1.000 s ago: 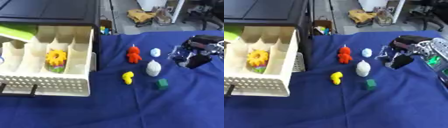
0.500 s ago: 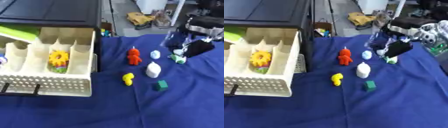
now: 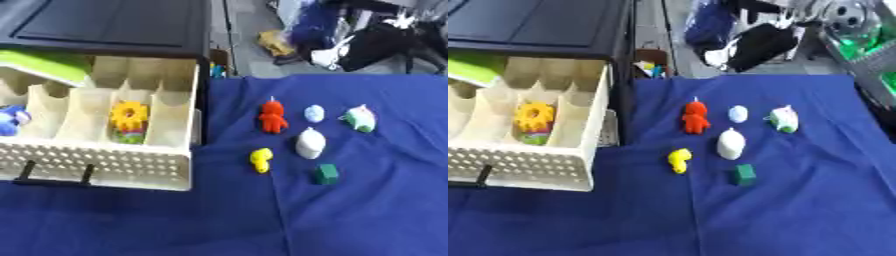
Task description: Pick up objects from table and place into drawer.
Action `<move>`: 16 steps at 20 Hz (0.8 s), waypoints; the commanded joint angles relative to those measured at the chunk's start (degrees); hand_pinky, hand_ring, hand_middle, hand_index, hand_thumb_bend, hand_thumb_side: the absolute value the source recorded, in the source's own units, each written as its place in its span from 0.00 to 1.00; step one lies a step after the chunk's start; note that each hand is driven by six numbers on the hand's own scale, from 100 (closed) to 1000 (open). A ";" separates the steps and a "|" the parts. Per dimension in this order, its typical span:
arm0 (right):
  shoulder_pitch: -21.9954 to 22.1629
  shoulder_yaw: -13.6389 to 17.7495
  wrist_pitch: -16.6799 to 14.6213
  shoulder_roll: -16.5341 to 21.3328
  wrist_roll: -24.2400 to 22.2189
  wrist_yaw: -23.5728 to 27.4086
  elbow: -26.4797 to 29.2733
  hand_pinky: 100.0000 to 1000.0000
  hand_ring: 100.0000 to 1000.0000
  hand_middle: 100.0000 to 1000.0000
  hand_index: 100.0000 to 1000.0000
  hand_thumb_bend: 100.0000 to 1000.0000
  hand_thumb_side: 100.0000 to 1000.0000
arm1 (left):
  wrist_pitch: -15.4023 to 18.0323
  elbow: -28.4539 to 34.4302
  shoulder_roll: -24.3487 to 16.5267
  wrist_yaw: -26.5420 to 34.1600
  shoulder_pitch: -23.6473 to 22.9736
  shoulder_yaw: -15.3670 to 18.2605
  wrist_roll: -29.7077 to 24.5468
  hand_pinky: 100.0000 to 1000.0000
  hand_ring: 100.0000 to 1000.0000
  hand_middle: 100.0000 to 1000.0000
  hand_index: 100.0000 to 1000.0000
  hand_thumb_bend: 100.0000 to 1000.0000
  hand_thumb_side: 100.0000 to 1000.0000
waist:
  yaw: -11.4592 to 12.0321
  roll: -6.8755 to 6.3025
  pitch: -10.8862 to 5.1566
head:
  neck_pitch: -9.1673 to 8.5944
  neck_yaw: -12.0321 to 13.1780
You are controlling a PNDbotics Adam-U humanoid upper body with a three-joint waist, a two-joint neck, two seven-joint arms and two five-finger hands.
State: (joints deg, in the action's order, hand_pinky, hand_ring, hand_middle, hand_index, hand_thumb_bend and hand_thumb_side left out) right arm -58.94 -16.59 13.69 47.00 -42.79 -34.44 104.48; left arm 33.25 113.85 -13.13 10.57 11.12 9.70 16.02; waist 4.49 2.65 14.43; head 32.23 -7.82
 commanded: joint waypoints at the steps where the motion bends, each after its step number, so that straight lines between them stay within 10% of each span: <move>1: -3.73 0.23 -0.27 -3.04 -0.49 0.11 -1.14 0.55 0.60 0.38 0.54 0.15 0.47 | -0.19 0.74 -1.33 0.35 0.26 -0.06 -0.18 0.38 0.60 0.60 0.83 0.18 1.00 | 0.28 -0.05 -1.25 | 0.38 -0.17; 7: -9.35 -0.34 -0.42 -10.89 -0.69 -0.27 -5.24 0.54 0.58 0.37 0.53 0.24 0.59 | -0.18 0.74 -1.23 0.86 0.28 -0.32 -0.57 0.38 0.60 0.60 0.83 0.19 1.00 | 1.32 -0.20 -1.39 | 0.42 -0.68; 8: -10.04 -0.49 -0.50 -12.02 -0.68 -0.42 -5.97 0.54 0.58 0.36 0.53 0.16 0.47 | -0.17 0.74 -1.20 0.92 0.28 -0.35 -0.62 0.38 0.60 0.60 0.83 0.19 1.00 | 1.53 -0.22 -1.38 | 0.45 -0.81; 16: -13.23 -1.81 -1.65 -19.72 -0.63 -2.42 -12.11 0.54 0.58 0.36 0.52 0.18 0.49 | -0.23 0.74 -0.92 1.41 0.69 -0.66 -1.16 0.38 0.60 0.60 0.83 0.19 1.00 | 2.76 -0.21 -0.97 | 0.33 -1.55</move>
State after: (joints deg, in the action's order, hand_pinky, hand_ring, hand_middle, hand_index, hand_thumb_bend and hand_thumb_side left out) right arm -70.60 -18.75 12.33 27.63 -43.55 -36.32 92.93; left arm 32.98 113.85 -13.12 11.73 11.21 9.12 15.15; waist 7.23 2.66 14.35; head 32.45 -9.13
